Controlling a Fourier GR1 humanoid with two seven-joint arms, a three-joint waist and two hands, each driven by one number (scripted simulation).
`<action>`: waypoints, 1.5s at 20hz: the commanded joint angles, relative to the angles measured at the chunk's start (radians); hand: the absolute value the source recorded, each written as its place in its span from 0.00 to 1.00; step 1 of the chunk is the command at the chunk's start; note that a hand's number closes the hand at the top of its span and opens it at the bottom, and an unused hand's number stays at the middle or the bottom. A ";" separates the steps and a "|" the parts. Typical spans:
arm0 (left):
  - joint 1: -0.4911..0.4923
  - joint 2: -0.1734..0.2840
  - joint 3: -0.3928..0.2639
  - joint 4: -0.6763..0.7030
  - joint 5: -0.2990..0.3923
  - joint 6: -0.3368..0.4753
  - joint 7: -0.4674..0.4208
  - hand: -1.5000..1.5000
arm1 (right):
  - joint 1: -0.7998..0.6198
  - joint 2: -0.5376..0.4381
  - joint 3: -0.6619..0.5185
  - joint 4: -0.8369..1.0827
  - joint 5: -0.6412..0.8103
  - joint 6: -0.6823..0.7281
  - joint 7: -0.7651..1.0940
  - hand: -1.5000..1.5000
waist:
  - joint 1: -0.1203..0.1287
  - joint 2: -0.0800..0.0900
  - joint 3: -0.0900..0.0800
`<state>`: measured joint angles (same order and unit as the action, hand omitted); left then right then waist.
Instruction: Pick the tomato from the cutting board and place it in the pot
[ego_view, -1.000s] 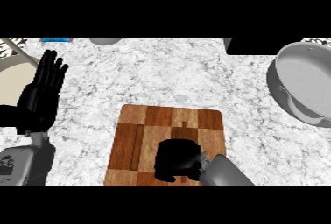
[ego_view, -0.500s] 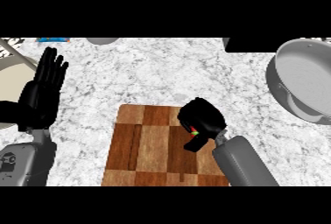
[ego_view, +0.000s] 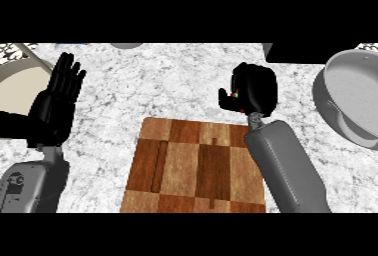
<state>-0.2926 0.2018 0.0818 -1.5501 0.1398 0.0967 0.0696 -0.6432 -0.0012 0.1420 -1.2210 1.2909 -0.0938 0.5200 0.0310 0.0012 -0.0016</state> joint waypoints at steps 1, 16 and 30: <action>0.000 0.006 0.014 0.019 0.009 -0.010 -0.016 0.50 | -0.117 0.001 -0.025 0.000 0.123 -0.100 0.275 1.00 | -0.005 0.000 0.000; 0.083 0.014 0.048 -0.016 0.015 -0.028 -0.052 0.50 | -0.021 -0.276 -0.272 -0.125 0.085 -0.078 0.236 1.00 | -0.033 -0.003 0.002; 0.045 0.001 0.029 -0.018 -0.005 -0.022 0.000 0.50 | 0.159 -0.501 -0.538 0.098 -0.220 -0.261 -0.174 1.00 | -0.023 0.001 0.003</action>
<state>-0.2792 0.1986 0.1184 -1.5230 0.1363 0.0828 0.0436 -0.5116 -0.4499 -0.3329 -1.2430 1.1457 -0.2780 0.4754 0.0005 0.0012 0.0004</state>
